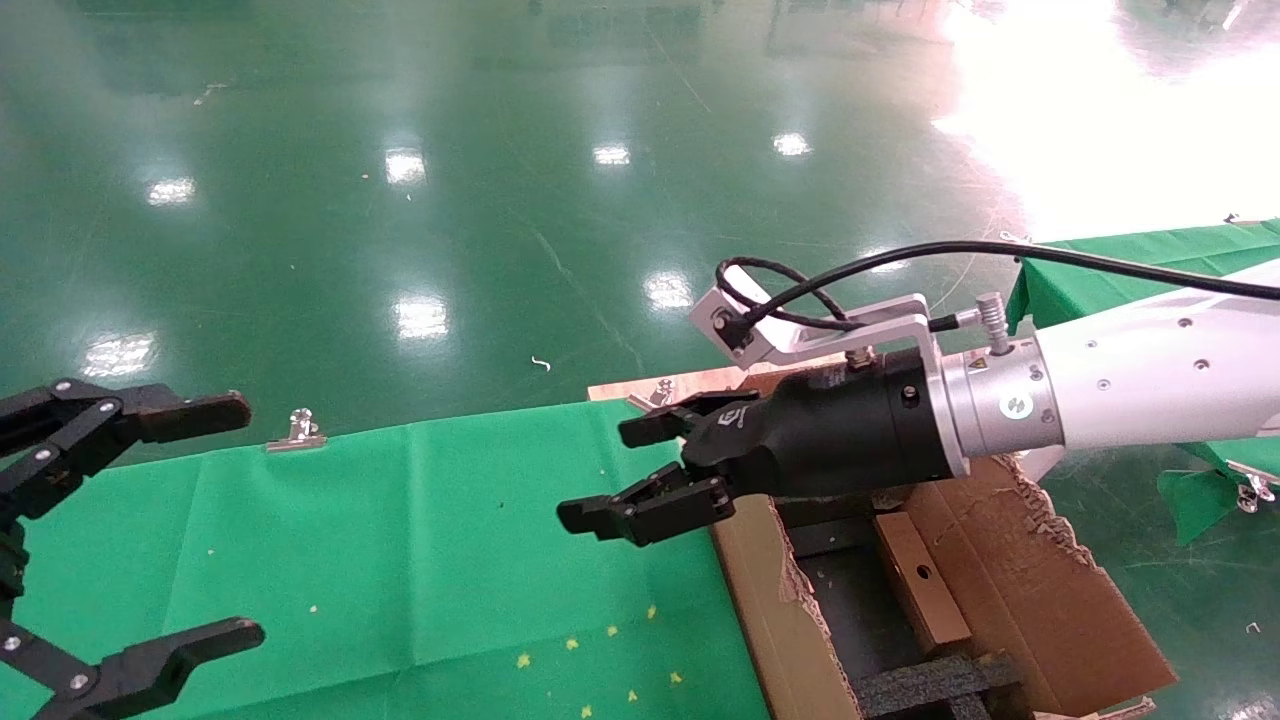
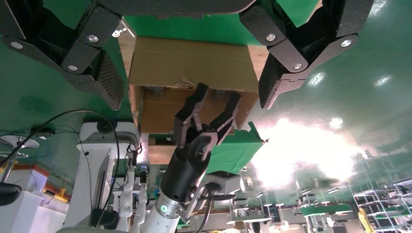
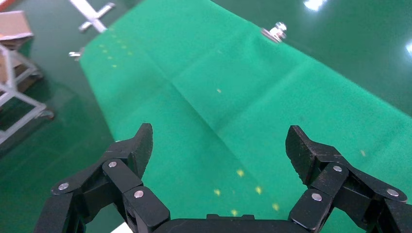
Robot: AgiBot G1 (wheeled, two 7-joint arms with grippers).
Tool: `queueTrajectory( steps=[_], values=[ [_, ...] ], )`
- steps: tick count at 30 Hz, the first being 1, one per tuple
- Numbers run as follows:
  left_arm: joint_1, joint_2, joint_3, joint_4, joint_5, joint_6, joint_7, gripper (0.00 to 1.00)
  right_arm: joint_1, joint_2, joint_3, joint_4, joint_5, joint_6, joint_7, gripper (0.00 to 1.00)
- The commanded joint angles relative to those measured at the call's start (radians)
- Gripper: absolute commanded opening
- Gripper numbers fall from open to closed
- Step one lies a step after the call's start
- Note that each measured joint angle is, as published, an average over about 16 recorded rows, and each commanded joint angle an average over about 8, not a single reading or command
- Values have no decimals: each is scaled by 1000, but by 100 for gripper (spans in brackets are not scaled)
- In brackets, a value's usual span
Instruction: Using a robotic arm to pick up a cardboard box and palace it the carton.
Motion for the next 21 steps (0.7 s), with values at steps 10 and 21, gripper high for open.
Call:
queueTrajectory(
  steps=[10, 21],
  values=[
    [0, 0, 0, 0, 0, 0, 0, 100, -182, -28, 281, -15, 76, -131, -216, 100],
    [0, 0, 1, 0, -1, 0, 0, 100, -365, -57, 563, -29, 153, -263, -433, 100]
  ],
)
